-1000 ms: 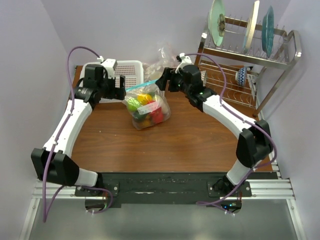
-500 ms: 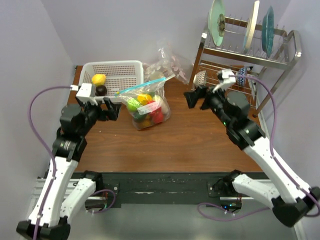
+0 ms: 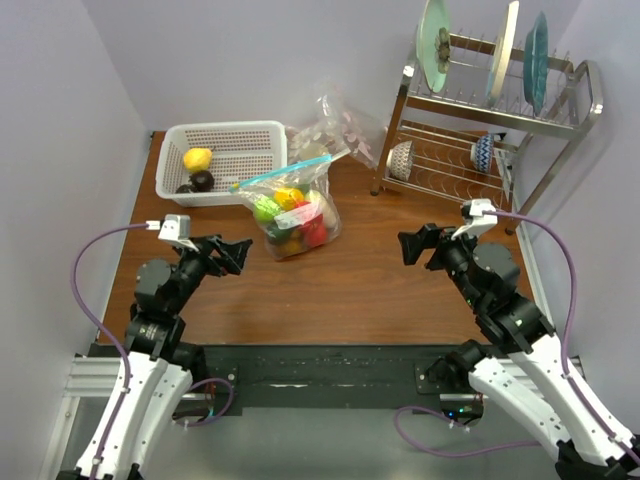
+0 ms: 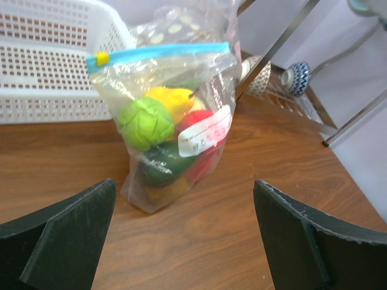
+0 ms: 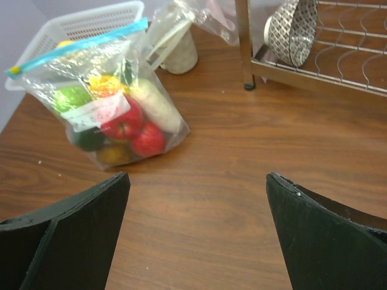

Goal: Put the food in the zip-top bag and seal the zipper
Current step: Reset both arms

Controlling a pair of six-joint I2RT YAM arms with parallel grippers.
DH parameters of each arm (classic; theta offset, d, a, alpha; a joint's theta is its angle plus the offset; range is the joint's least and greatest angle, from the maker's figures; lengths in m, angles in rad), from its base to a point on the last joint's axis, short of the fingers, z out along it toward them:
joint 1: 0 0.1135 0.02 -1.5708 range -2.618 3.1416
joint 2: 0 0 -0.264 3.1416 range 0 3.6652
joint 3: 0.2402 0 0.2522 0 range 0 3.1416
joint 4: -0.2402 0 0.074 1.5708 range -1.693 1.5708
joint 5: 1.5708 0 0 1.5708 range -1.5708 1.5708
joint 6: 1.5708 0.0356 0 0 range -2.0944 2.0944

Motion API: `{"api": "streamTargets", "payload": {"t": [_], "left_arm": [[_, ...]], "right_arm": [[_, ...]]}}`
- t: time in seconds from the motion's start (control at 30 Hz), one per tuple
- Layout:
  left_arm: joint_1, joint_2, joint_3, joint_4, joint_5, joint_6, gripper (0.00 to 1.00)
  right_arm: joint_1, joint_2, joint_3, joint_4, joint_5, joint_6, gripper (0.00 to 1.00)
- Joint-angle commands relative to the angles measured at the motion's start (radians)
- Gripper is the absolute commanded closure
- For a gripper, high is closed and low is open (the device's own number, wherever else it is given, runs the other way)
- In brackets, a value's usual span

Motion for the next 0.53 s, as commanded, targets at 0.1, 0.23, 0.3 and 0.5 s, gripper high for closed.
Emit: {"api": "streamTargets", "payload": {"t": [0.1, 0.23, 0.3, 0.5], "left_arm": [[0.001, -0.011, -0.002, 0.089, -0.001, -0.008, 0.00], [0.001, -0.014, 0.003, 0.086, -0.006, -0.007, 0.00], [0.001, -0.012, 0.003, 0.086, -0.009, -0.005, 0.00], [0.001, -0.015, 0.007, 0.050, -0.015, -0.004, 0.00]], "right_arm": [[0.000, -0.026, -0.034, -0.023, 0.044, 0.028, 0.01], [0.001, -0.031, -0.034, -0.031, 0.043, 0.034, 0.01], [0.001, -0.034, -0.034, -0.031, 0.043, 0.034, 0.01], [0.000, -0.026, -0.029, -0.029, 0.032, 0.034, 0.01]]}}
